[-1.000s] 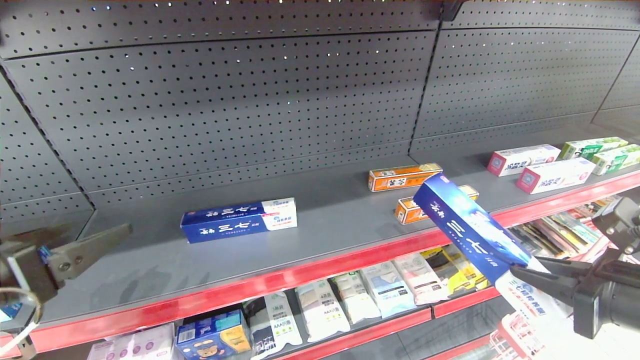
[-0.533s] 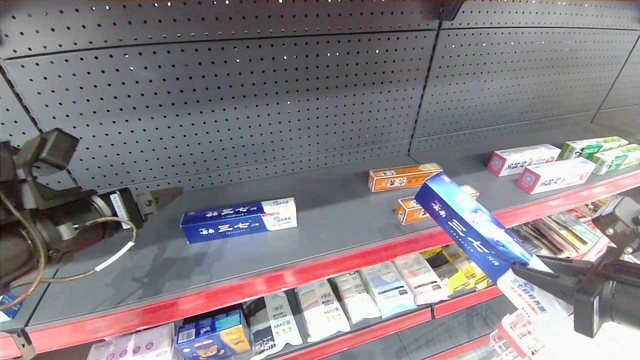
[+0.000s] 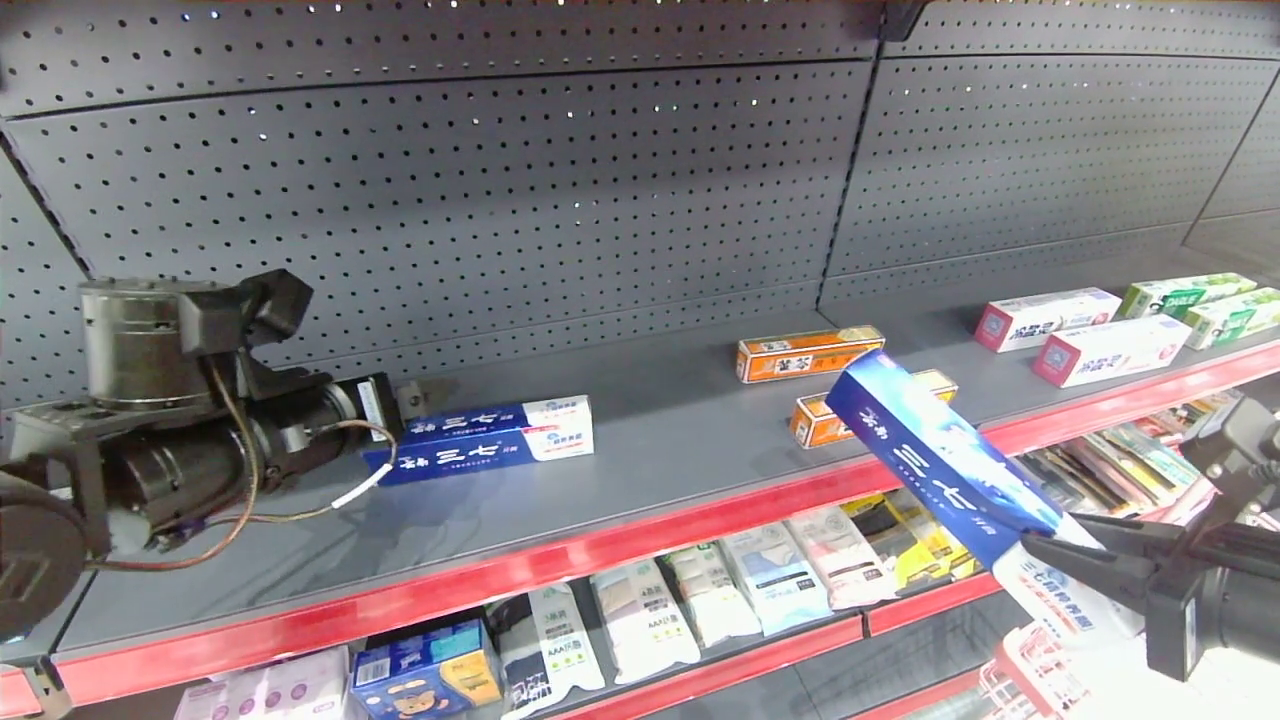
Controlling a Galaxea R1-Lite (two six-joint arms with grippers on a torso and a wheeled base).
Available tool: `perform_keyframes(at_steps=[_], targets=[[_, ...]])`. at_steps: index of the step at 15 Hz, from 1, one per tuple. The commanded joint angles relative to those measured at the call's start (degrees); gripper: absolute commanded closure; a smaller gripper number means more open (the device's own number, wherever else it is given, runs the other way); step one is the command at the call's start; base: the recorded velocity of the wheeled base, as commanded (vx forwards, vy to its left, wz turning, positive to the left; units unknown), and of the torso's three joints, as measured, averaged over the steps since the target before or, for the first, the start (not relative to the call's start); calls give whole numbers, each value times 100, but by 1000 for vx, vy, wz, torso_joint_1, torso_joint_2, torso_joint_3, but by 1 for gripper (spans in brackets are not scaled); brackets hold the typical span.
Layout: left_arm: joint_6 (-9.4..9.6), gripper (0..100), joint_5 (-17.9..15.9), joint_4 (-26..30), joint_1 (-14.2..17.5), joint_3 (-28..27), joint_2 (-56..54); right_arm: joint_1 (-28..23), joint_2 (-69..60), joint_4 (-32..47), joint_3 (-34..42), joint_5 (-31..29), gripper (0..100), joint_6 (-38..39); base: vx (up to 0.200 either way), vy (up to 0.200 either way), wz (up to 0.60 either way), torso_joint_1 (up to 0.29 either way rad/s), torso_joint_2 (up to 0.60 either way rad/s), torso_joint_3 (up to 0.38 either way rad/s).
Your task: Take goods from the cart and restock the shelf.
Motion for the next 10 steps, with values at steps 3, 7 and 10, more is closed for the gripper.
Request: perform_keyframes(at_steps=[3, 7, 10], targets=[[-148, 0, 353, -10, -226, -534, 921, 12, 53, -1, 23, -1, 100, -97, 0, 0, 0, 0, 0, 0], [-175, 0, 643, 263, -261, -1070, 1413, 12, -52, -1, 234, -1, 100, -115, 0, 0, 0, 0, 0, 0], [-473, 0, 643, 614, -261, -1334, 1474, 12, -175, -10, 366, 8, 100, -106, 0, 0, 0, 0, 0, 0]])
